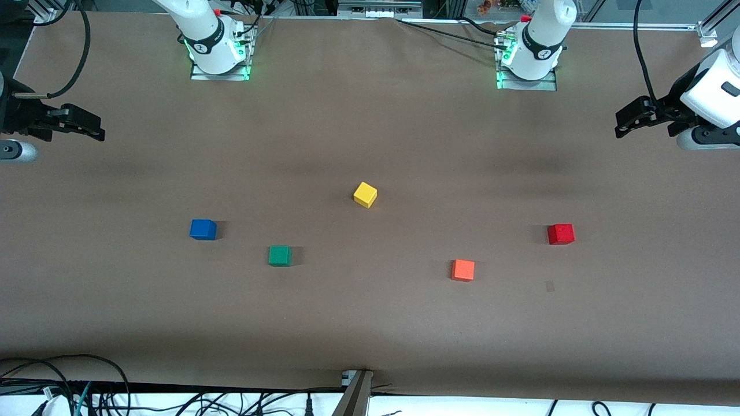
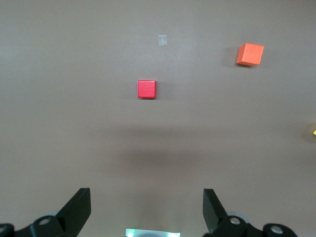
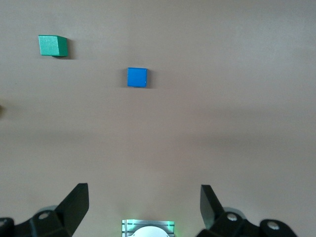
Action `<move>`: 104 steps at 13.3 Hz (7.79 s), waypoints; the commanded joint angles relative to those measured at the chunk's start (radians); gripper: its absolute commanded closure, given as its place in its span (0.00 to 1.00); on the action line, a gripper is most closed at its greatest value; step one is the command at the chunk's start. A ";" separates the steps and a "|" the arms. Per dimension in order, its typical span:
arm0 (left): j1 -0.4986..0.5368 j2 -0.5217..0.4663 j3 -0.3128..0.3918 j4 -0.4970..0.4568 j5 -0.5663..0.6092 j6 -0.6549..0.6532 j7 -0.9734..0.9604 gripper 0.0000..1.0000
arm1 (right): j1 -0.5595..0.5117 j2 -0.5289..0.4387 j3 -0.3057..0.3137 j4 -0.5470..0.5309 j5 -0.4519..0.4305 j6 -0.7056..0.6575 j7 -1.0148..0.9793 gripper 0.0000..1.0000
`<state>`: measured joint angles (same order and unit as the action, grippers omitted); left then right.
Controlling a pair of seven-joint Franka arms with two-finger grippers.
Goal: Pass red block to right arm, stack on blue
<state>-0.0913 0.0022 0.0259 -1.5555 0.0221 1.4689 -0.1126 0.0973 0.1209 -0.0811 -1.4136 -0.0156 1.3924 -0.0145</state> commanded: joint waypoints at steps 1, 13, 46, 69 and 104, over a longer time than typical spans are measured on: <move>-0.007 -0.023 -0.007 -0.032 0.027 0.016 0.026 0.00 | -0.002 0.008 0.001 0.021 -0.012 -0.004 -0.010 0.00; -0.005 -0.005 0.002 -0.002 0.025 0.013 0.036 0.00 | -0.004 0.008 0.001 0.021 -0.011 -0.003 -0.007 0.00; -0.007 0.001 -0.003 0.017 0.024 0.005 0.017 0.00 | -0.016 0.016 -0.002 0.021 -0.006 0.005 -0.022 0.00; 0.324 0.297 0.012 0.222 0.248 0.080 0.902 0.00 | -0.014 0.071 -0.005 0.016 0.002 0.040 -0.005 0.00; 0.640 1.207 -0.139 0.368 -0.999 -0.032 2.544 0.00 | -0.014 0.094 -0.006 0.018 0.002 0.050 -0.064 0.00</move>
<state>0.5563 1.1725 -0.1172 -1.2228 -0.9442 1.4570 2.3413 0.0900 0.2060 -0.0886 -1.4135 -0.0151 1.4453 -0.0596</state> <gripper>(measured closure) 0.000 0.000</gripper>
